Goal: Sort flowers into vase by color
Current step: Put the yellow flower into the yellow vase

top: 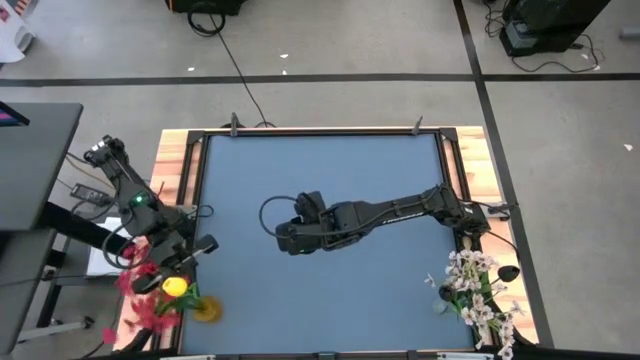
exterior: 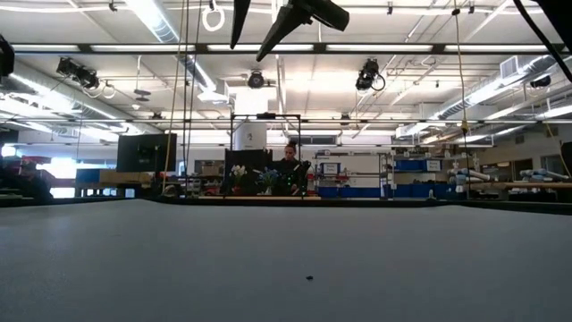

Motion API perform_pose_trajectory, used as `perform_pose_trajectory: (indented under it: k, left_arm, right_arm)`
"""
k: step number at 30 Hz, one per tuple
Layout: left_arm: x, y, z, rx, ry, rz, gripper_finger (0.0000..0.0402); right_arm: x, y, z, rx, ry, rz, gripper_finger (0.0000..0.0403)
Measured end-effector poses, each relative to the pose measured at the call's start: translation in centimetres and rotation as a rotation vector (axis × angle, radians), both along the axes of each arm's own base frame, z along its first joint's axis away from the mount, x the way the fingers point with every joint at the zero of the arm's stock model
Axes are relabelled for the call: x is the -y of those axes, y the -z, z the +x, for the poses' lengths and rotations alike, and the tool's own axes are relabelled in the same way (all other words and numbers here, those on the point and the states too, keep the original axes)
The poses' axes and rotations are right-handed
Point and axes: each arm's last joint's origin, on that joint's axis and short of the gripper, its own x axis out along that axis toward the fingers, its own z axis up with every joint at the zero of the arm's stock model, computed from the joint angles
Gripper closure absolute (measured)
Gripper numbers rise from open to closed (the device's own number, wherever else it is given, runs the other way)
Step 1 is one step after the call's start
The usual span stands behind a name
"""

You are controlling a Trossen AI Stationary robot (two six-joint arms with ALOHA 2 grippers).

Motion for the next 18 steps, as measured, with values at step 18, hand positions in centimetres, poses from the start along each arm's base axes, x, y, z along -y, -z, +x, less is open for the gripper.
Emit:
perform_pose_trajectory:
  k: [18]
  left_arm:
    - [0.40,0.13,-0.18,-0.046,0.138,-0.008,0.0387]
  right_arm:
    - [-0.35,0.04,-0.15,-0.011,-0.013,0.012,0.0238]
